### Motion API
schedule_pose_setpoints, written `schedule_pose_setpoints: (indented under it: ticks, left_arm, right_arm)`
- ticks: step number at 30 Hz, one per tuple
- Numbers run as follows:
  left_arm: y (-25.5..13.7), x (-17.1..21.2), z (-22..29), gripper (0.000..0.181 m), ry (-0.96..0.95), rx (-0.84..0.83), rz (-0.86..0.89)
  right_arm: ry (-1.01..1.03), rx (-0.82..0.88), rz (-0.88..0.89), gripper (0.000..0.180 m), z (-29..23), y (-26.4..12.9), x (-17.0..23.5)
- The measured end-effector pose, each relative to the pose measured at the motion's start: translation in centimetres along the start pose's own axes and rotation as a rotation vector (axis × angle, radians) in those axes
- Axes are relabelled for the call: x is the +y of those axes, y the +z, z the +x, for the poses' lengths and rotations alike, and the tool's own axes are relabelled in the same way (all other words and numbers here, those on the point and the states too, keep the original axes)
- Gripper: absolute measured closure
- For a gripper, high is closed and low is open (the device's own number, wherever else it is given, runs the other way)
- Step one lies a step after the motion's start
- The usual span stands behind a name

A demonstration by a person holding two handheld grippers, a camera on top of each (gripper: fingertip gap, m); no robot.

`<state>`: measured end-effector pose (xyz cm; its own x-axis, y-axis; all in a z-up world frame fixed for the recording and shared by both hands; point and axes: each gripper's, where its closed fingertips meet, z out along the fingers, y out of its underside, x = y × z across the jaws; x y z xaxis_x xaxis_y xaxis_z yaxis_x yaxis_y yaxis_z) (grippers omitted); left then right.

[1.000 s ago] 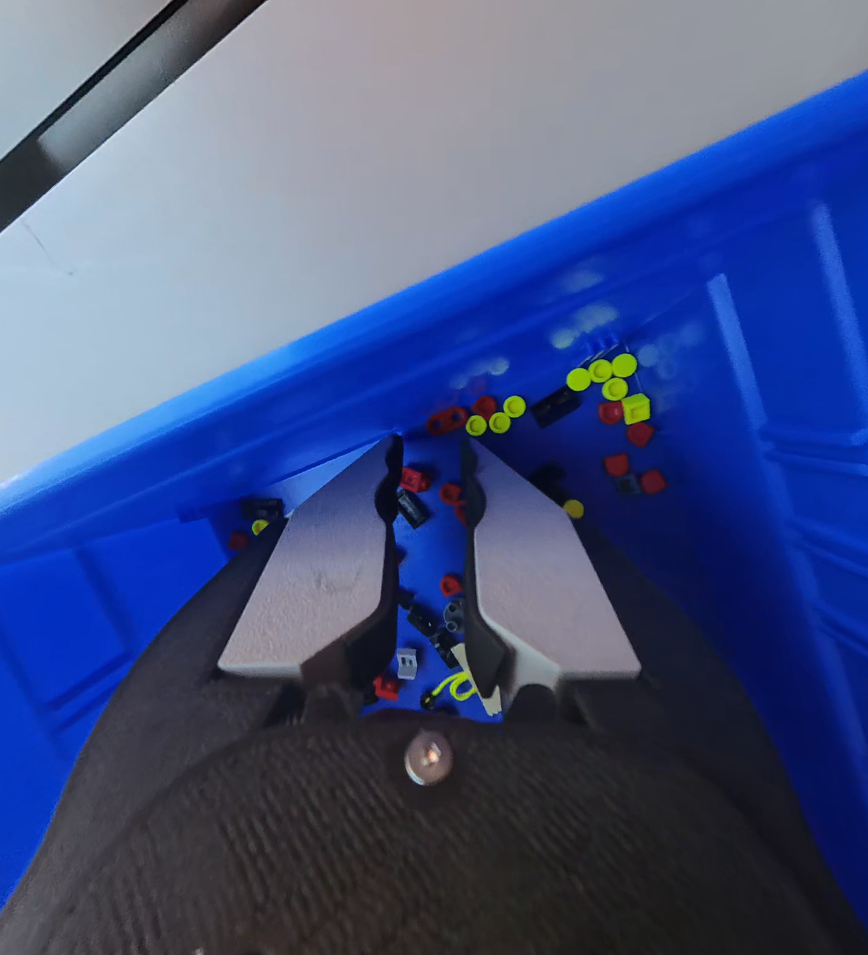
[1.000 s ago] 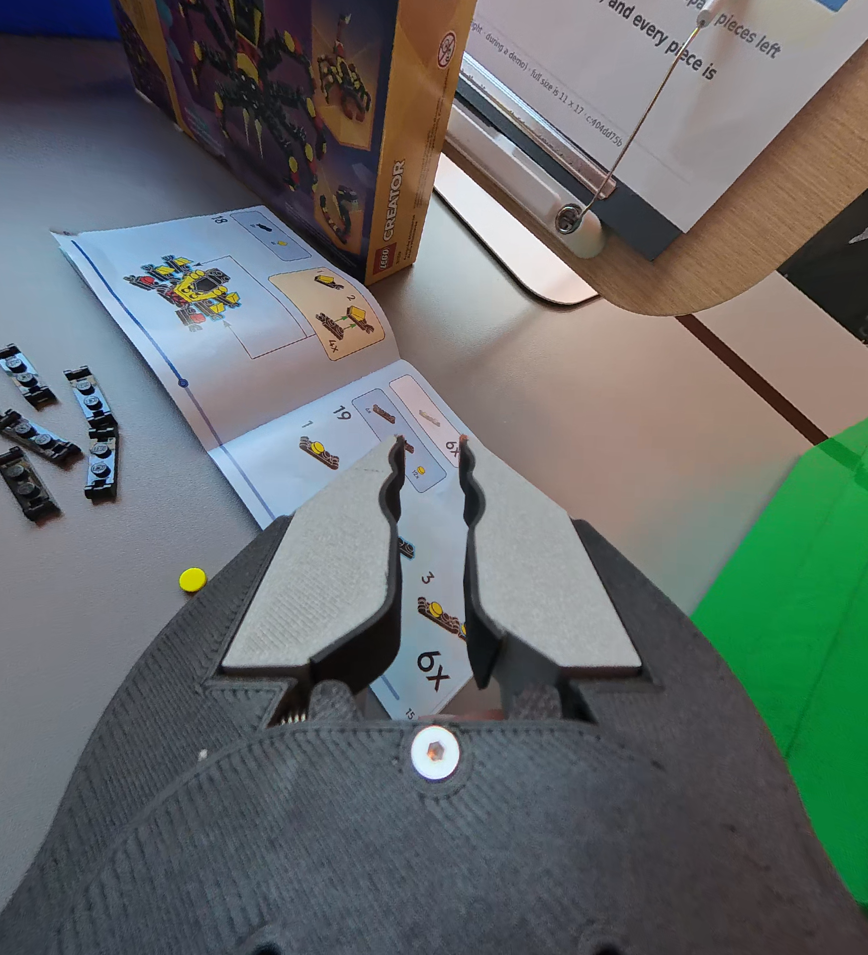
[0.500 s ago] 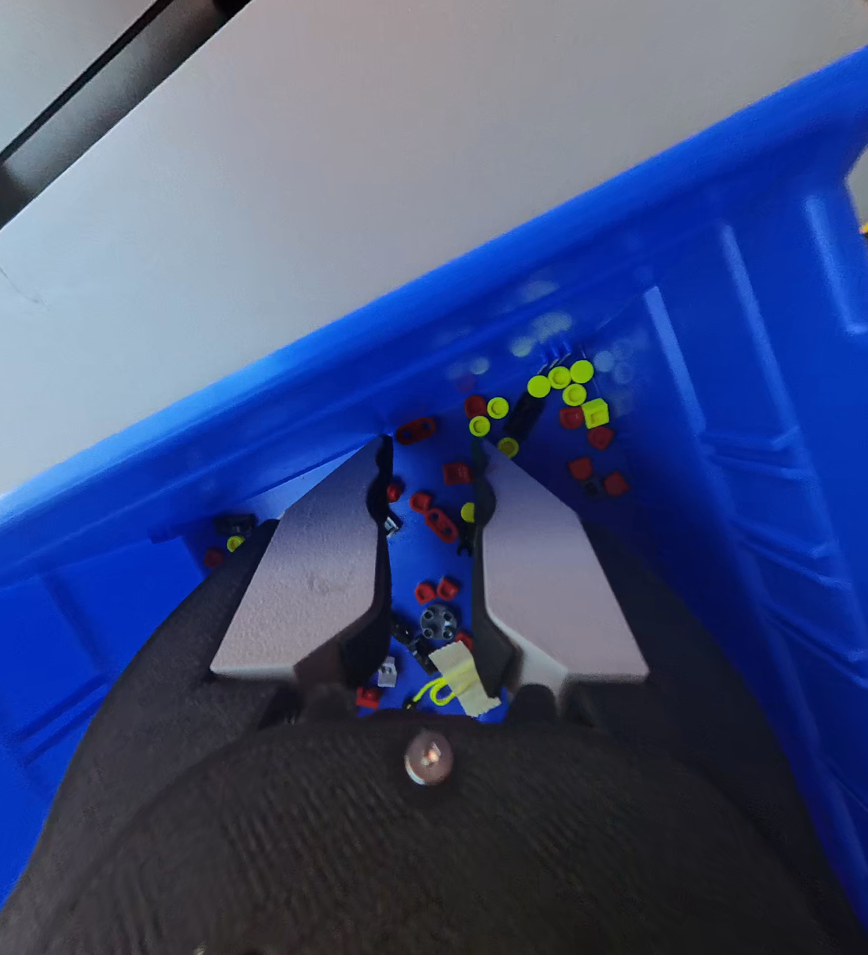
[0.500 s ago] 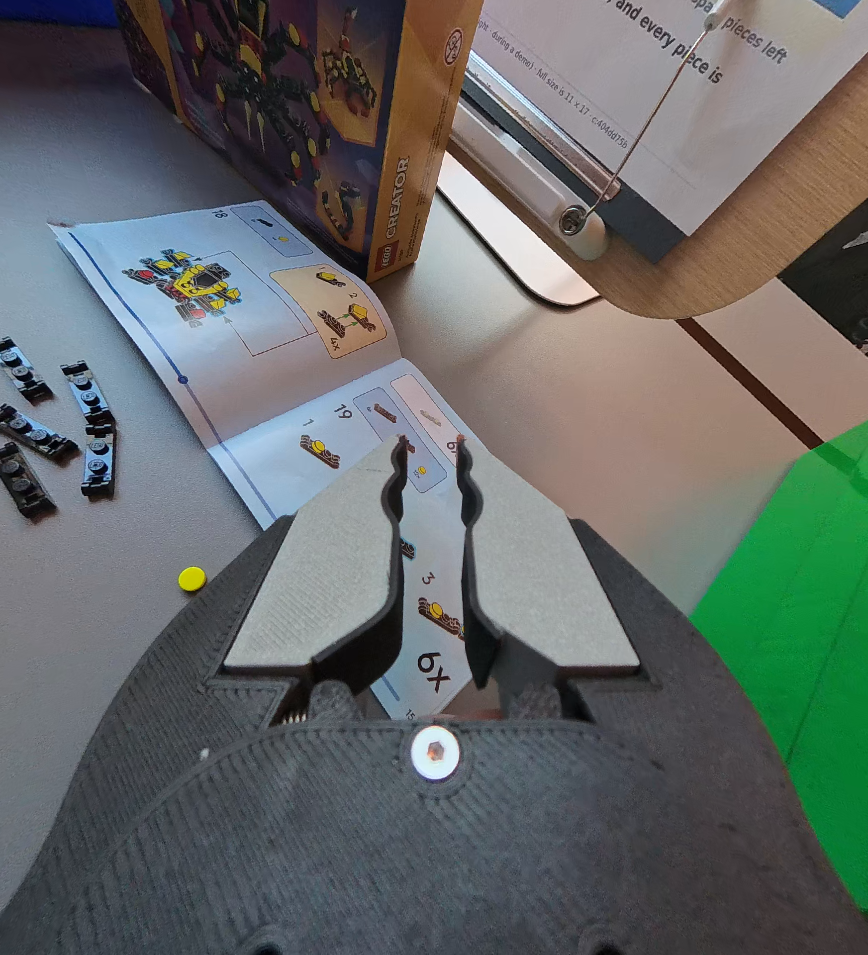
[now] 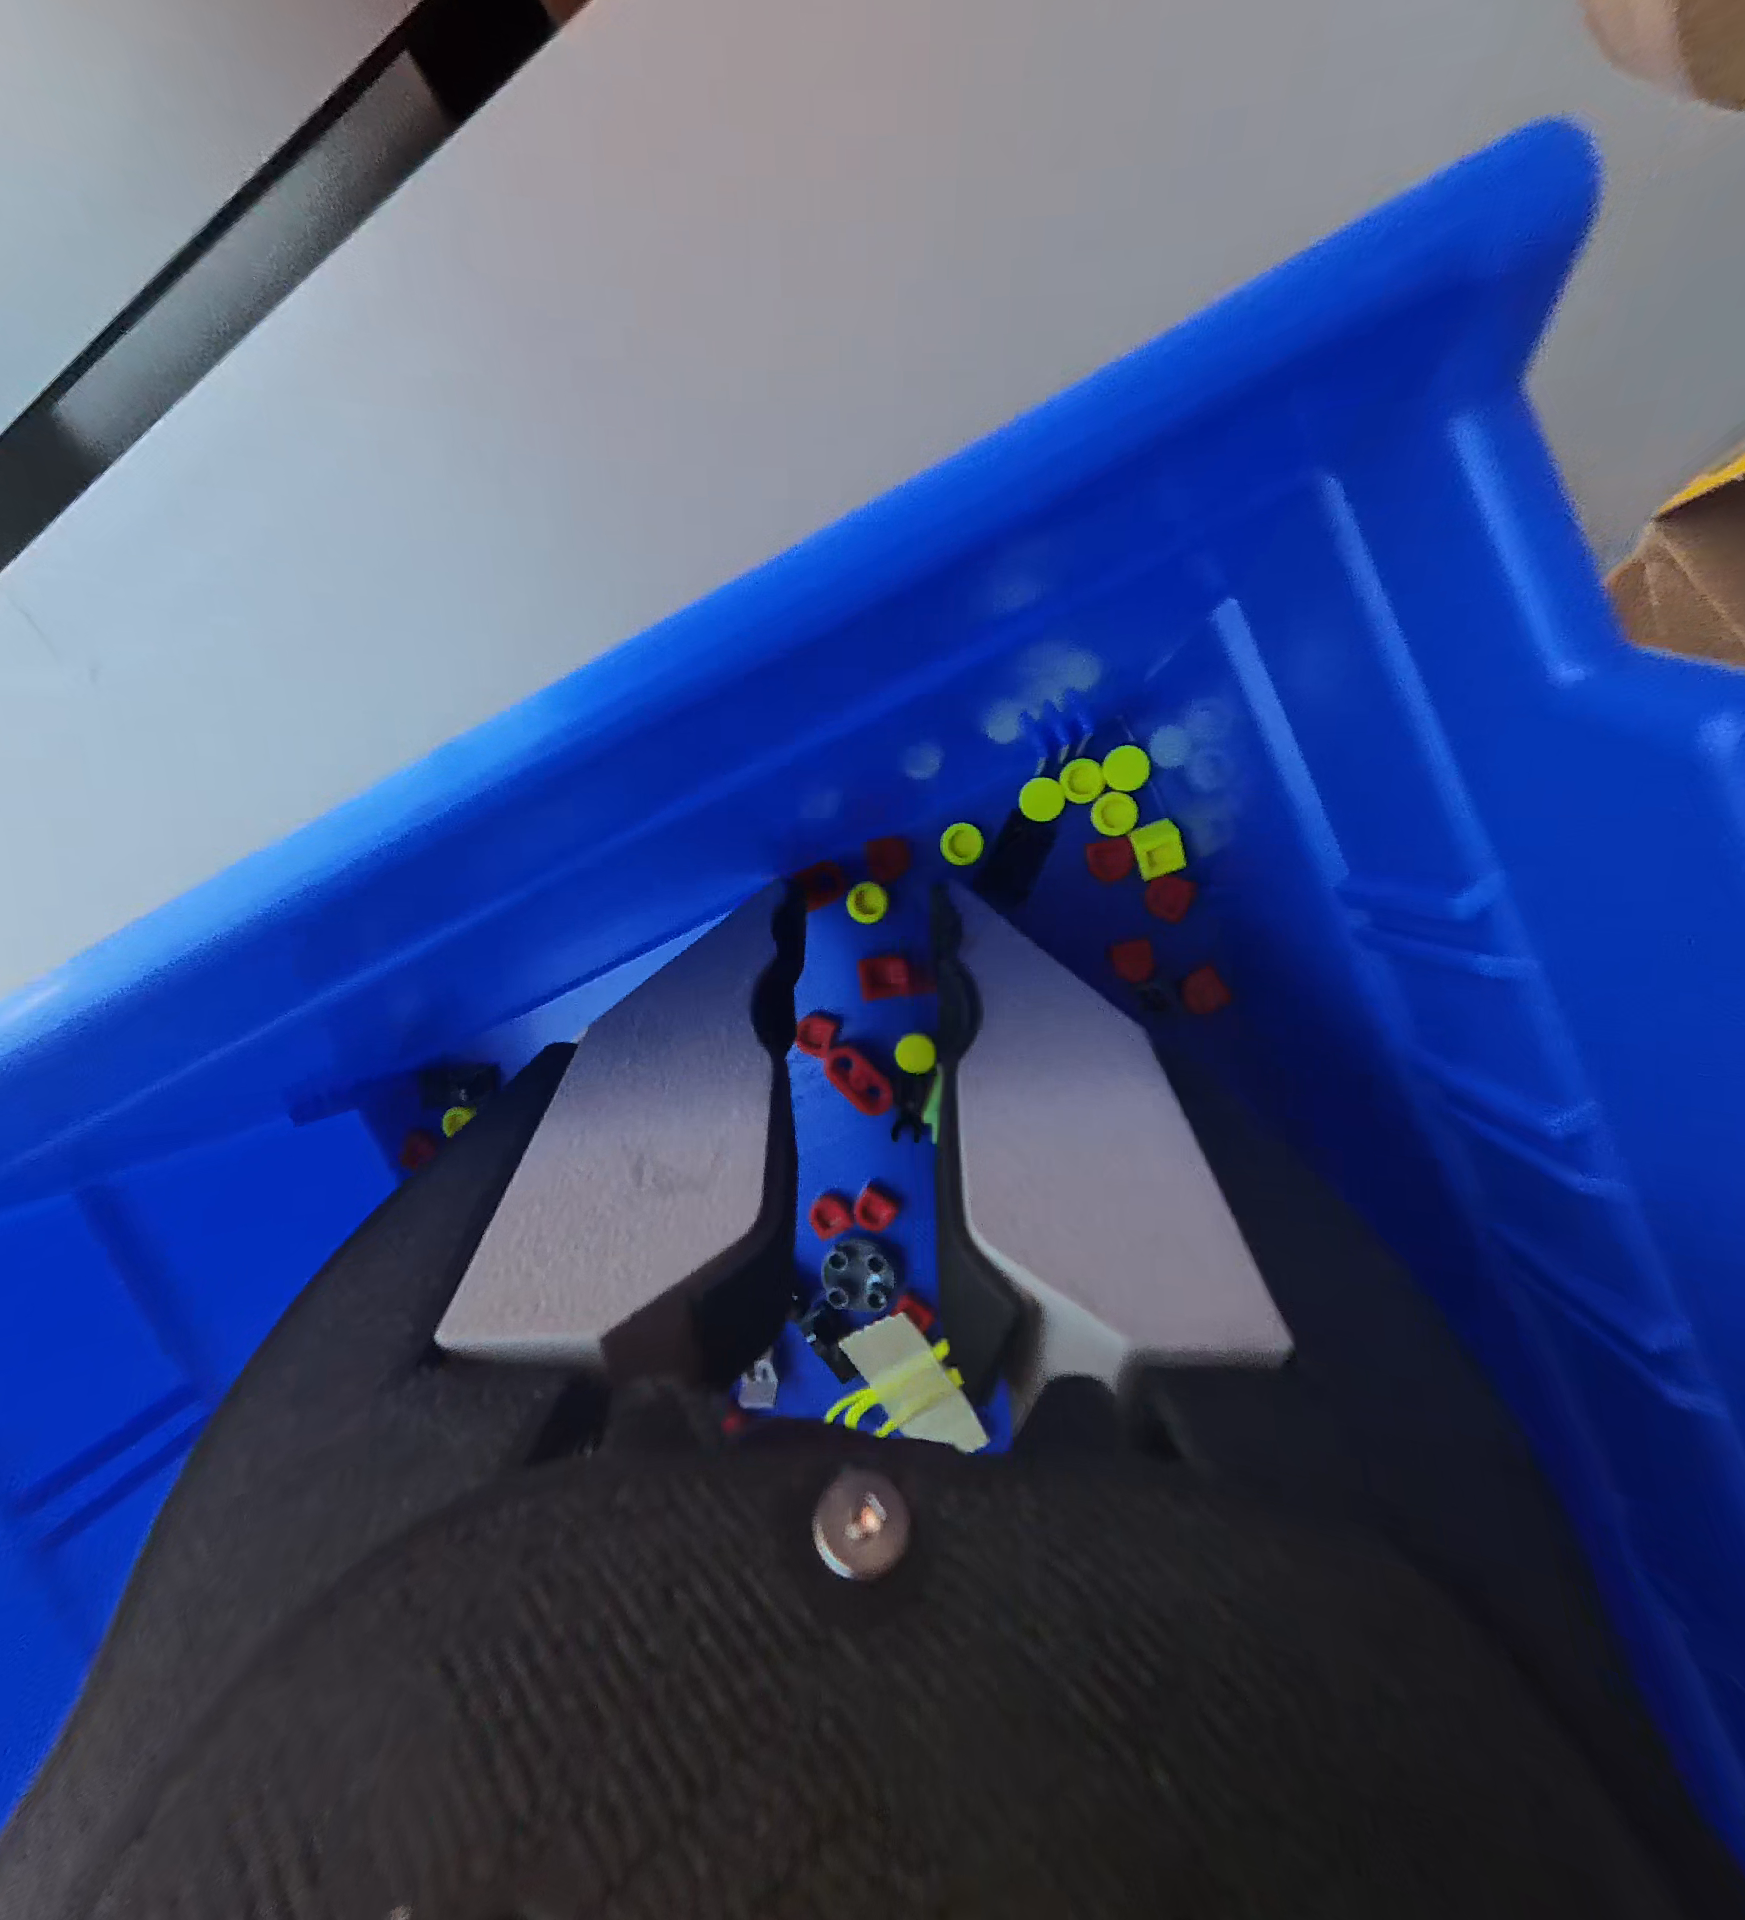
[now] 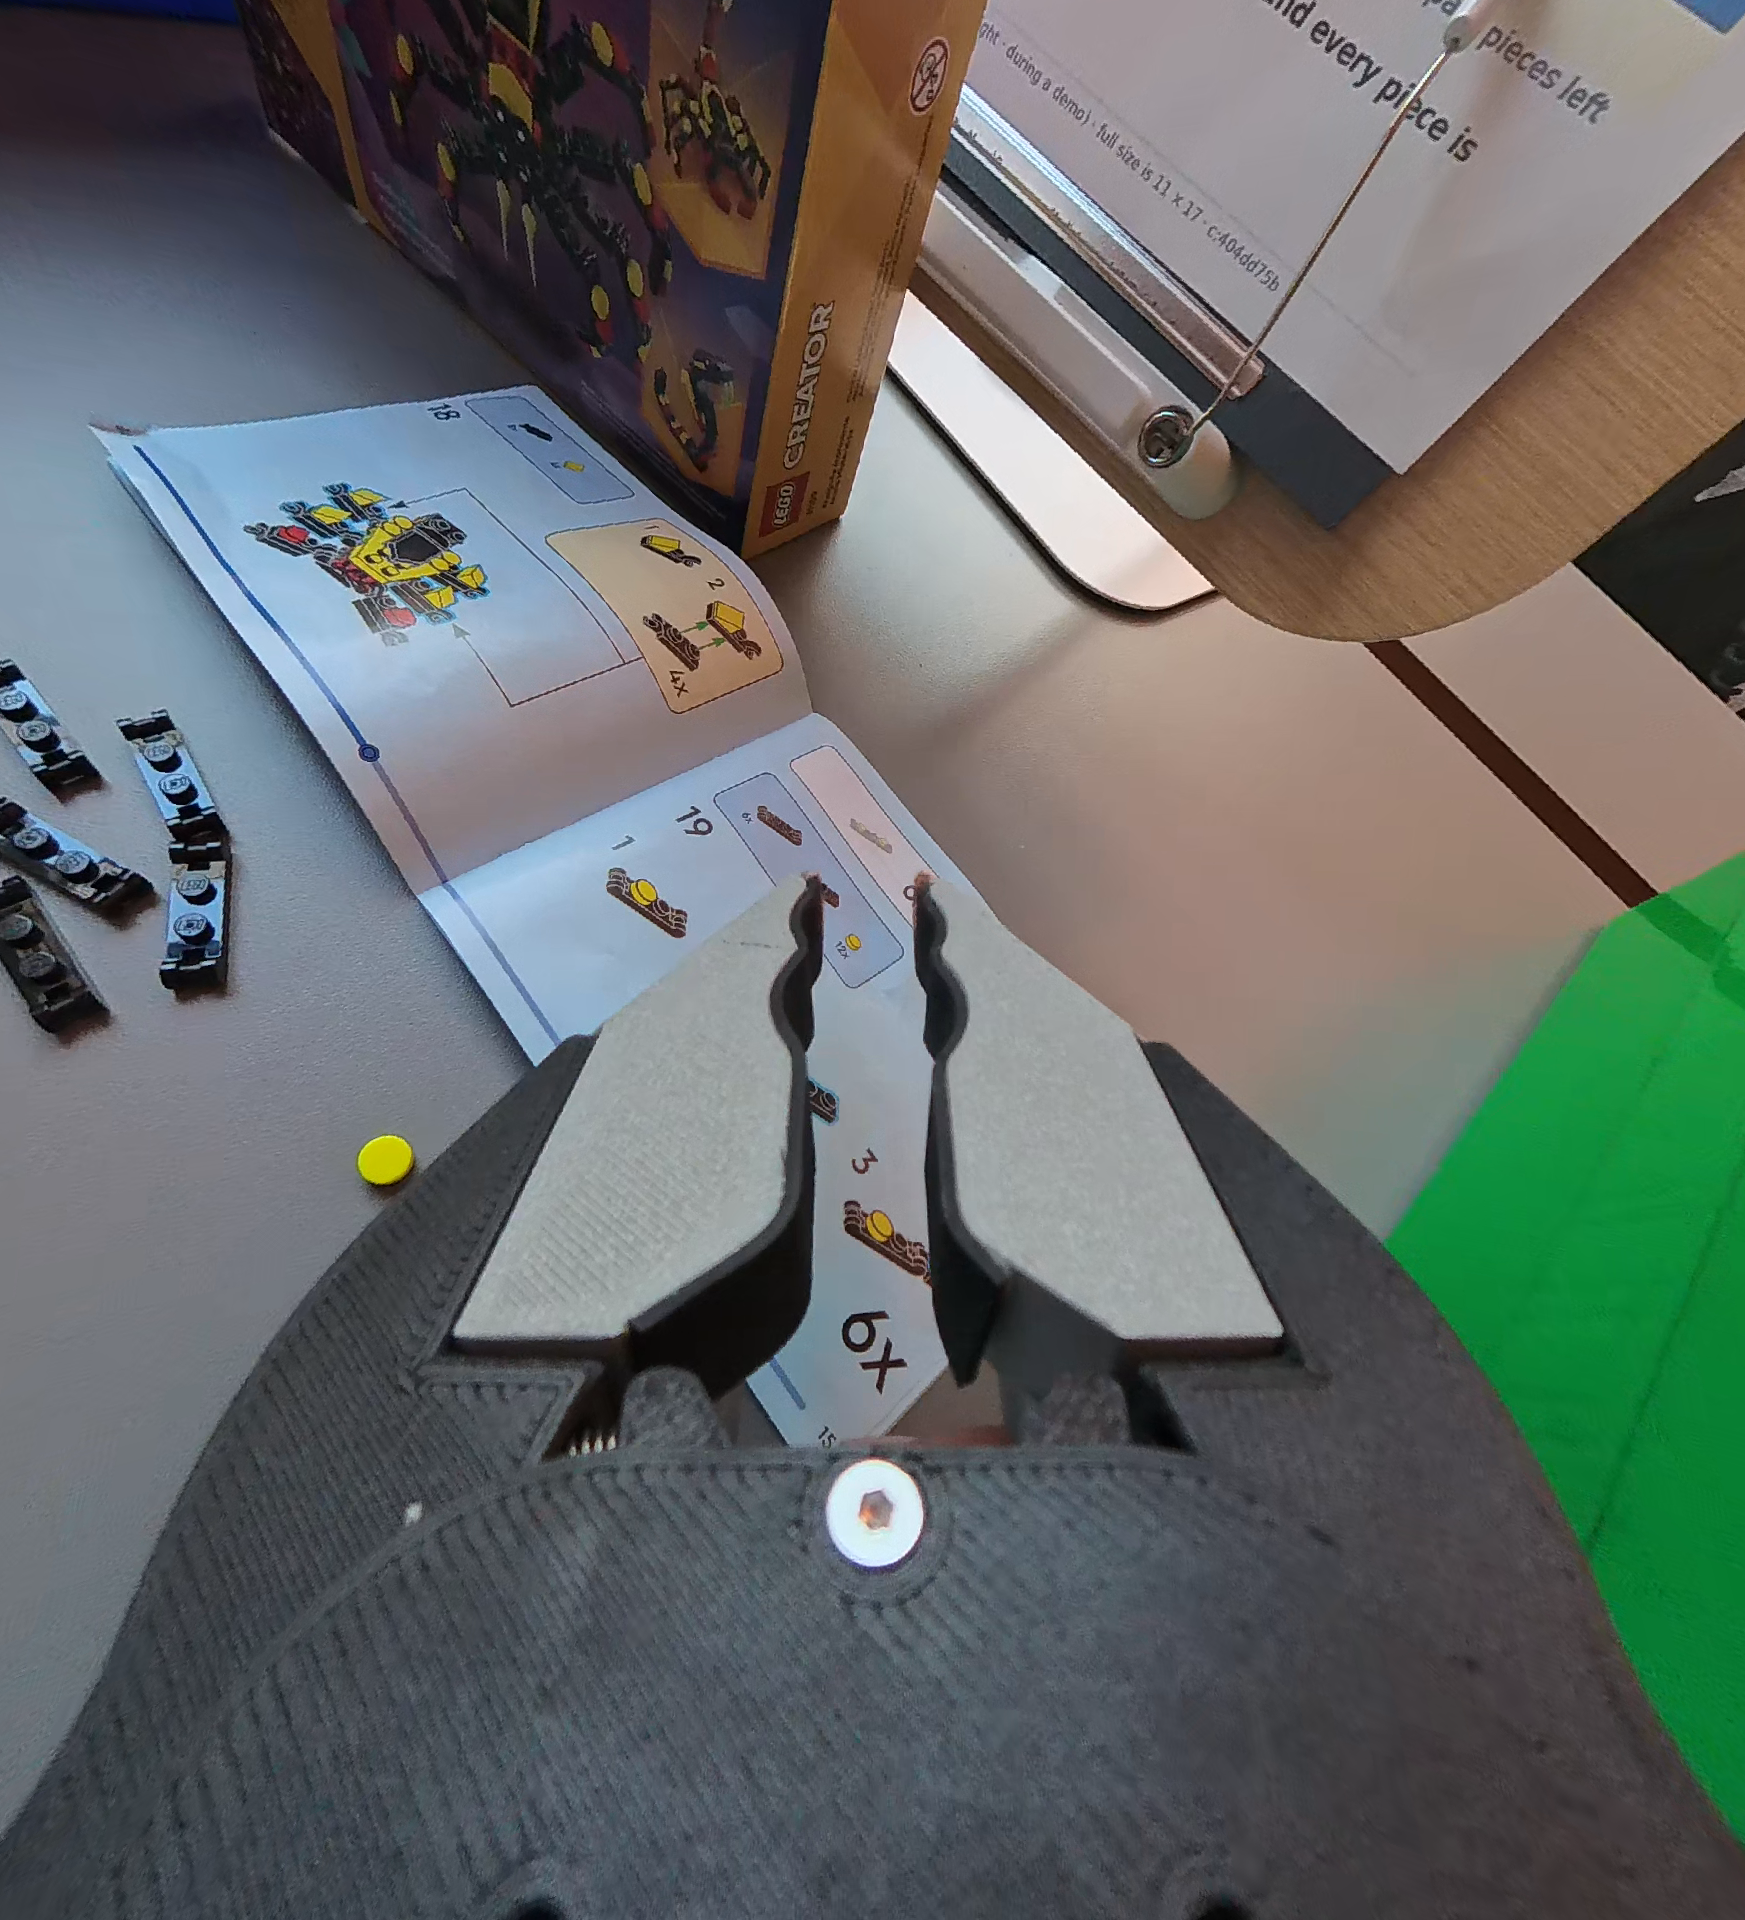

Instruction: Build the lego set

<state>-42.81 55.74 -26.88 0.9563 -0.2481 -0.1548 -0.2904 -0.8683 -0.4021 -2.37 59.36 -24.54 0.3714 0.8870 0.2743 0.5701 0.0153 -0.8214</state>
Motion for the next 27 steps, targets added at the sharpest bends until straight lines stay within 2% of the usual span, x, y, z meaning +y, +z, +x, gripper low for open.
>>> schedule_pose_setpoints:
  ticks: [9,14,17,23,27]
  left_arm:
    - [-0.2,0.4,0.4,0.155,-0.017,0.044,-0.004]
    - [-0.5,1.2,-0.2,0.160,-0.032,0.048,-0.023]
    - [-0.8,1.7,-0.1,0.154,-0.052,0.080,-0.046]
    - [-0.9,0.6,0.4,0.151,-0.046,0.107,-0.001]
    - [-0.6,0.6,0.3,0.155,-0.017,0.079,-0.007]
  right_arm:
    - [-0.008,0.005,-0.002,0.166,0.0,0.0,0.0]
    - [-0.006,0.000,-0.004,0.166,0.0,0.0,0.1]
    - [-0.007,0.000,-0.002,0.166,0.0,0.0,0.0]
    - [-0.011,0.002,0.000,0.167,-0.1,0.0,0.0]
    - [-0.013,0.001,-0.002,0.167,-0.1,0.0,0.0]
